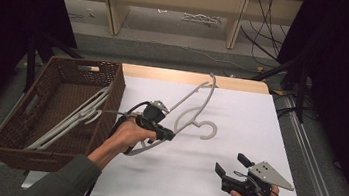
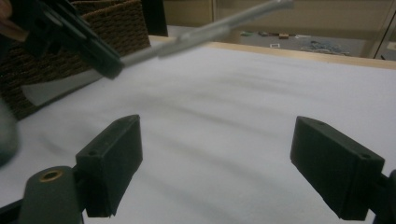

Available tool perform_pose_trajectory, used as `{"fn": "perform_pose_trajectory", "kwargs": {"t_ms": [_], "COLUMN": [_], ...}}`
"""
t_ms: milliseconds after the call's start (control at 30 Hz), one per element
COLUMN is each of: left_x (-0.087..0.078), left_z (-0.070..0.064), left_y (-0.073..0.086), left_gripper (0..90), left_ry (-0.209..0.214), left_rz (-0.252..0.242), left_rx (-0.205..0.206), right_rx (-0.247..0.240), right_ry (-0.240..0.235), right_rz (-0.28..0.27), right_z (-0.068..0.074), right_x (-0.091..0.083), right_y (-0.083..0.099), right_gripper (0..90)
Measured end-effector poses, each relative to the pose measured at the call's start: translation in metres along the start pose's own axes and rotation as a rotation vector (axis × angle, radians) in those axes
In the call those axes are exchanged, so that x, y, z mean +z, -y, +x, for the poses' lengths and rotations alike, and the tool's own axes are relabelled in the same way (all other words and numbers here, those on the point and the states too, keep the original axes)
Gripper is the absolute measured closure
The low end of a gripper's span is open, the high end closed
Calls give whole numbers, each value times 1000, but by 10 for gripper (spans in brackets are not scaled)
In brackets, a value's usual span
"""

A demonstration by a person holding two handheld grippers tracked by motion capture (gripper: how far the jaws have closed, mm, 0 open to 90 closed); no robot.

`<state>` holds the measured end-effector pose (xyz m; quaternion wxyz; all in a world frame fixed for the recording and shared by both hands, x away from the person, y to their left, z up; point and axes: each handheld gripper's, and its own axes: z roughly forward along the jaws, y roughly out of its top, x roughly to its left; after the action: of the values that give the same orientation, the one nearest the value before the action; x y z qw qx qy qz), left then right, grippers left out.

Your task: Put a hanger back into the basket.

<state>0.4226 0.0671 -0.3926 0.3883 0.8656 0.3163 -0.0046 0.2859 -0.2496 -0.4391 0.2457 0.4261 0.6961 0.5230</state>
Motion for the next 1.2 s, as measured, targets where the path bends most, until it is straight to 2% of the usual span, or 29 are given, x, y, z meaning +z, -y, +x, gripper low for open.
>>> {"fn": "perform_pose_trajectory", "kwargs": {"t_ms": [67,133,200,367,467,533,767,833,900,1000,1133,1167,1200], "left_x": [-10,-19,-30,-50,-63,-70,-105,-118,-130,-146,-163,-167,-170], "left_z": [-3,-4,-7,-11,-15,-17,-15,-10,-4,6,17,19,22], "left_y": [-4,-8,-12,-19,-23,-26,-27,-24,-19,-11,0,3,6], "left_gripper": [817,817,817,817,817,817,817,817,816,817,817,817,817], "left_ry": [10,13,27,35,54,47,12,-13,-33,-52,-87,-95,-111], "left_rz": [-41,-61,-89,-106,-128,-126,-167,-185,-203,-224,-224,-226,-230], "left_rx": [-14,-13,-24,1,-1,16,21,20,-2,-12,-22,-23,-17], "right_rx": [6,5,7,3,9,9,8,10,7,-1,-6,5,-7], "right_ry": [-3,9,-3,1,-1,-3,1,0,1,8,9,5,11], "right_rz": [8,16,9,4,11,12,6,11,6,7,6,24,6], "right_z": [0,0,0,0,1,1,0,1,0,-1,-1,0,-1], "right_x": [-1,-1,-1,0,-1,-1,-1,-1,-1,0,0,-1,0], "right_y": [0,0,0,0,0,0,0,0,0,0,0,-1,0], "right_gripper": [178,177,177,177,177,177,177,177,177,177,177,177,177]}}
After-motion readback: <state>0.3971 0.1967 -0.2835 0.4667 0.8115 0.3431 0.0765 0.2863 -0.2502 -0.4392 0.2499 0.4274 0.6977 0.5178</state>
